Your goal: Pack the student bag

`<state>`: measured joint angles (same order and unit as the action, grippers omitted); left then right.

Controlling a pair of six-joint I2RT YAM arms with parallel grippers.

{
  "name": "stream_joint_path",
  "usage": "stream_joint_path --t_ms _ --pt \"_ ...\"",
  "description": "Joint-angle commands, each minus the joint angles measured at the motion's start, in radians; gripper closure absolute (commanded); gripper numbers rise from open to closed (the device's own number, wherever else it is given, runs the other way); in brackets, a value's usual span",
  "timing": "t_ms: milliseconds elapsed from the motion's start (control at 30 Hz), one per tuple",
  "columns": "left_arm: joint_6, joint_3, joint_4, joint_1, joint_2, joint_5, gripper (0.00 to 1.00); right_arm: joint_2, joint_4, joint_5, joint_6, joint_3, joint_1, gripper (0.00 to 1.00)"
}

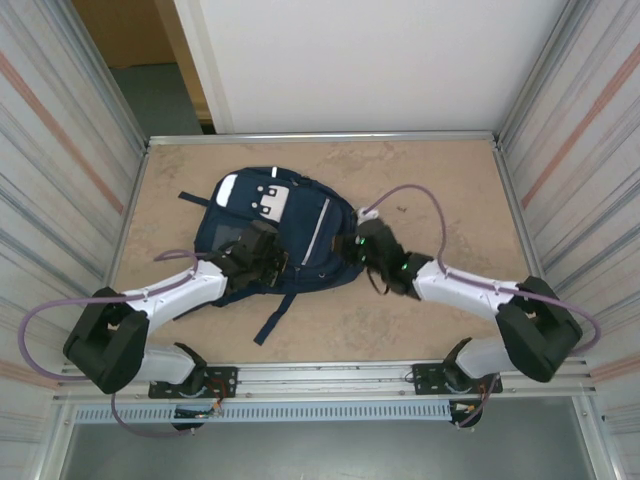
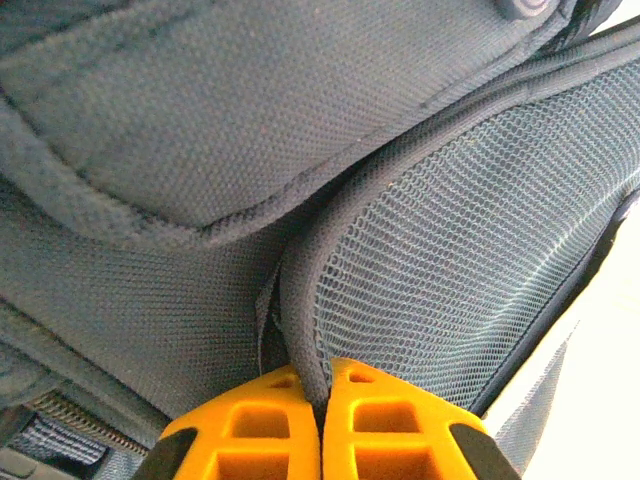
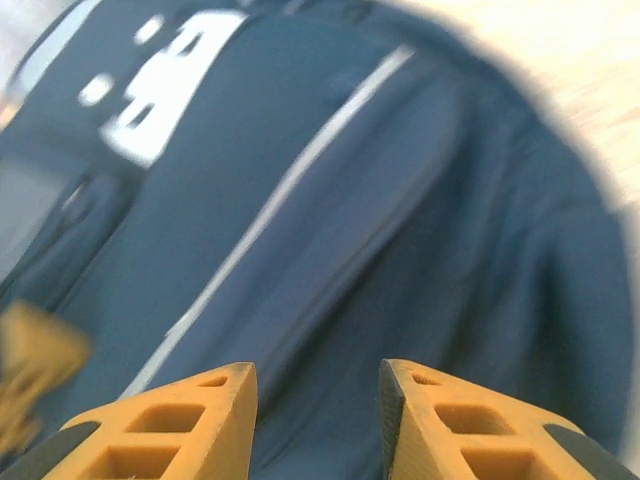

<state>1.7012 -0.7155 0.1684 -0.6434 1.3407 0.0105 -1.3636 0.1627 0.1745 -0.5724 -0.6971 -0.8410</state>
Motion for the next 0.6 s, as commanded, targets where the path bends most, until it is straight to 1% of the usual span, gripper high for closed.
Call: stream_joint_path --t_ms 0,67,100,167,233,300,400,500,567 --pt "0.079 -0.041 0.045 -0.014 0.003 -0.121 1.0 -0.042 0.031 0.036 -0.054 0.02 -0.113 0.63" --pt "0.12 -0.044 0.043 -0.014 -0.007 -0.163 1.0 -0.08 0.021 0.011 -0.064 -0.02 -0.162 0.63" --pt "0.129 -0.05 0.044 -0.013 -0.016 -0.167 1.0 -0.102 0.048 -0.008 -0.042 -0.029 -0.185 0.62" --pt "0.125 -0.07 0.068 -0.013 -0.037 -0.139 1.0 -0.145 0.077 -0.053 0.006 -0.054 -0.214 0.61" --pt "0.13 -0.094 0.111 -0.012 -0.051 -0.112 1.0 -0.181 0.048 -0.056 0.015 -0.095 -0.235 0.59" --pt "0.142 -0.099 0.109 -0.012 -0.058 -0.106 1.0 -0.199 0.002 -0.011 -0.014 -0.131 -0.238 0.57" --pt "0.148 -0.104 0.103 -0.012 -0.049 -0.116 1.0 -0.215 -0.004 0.066 -0.065 -0.147 -0.239 0.56" --pt "0.155 -0.1 0.081 -0.014 -0.026 -0.151 1.0 -0.244 -0.053 0.158 -0.132 -0.187 -0.246 0.55" --pt "0.155 -0.097 0.059 -0.013 -0.01 -0.175 1.0 -0.275 -0.119 0.237 -0.177 -0.227 -0.257 0.55"
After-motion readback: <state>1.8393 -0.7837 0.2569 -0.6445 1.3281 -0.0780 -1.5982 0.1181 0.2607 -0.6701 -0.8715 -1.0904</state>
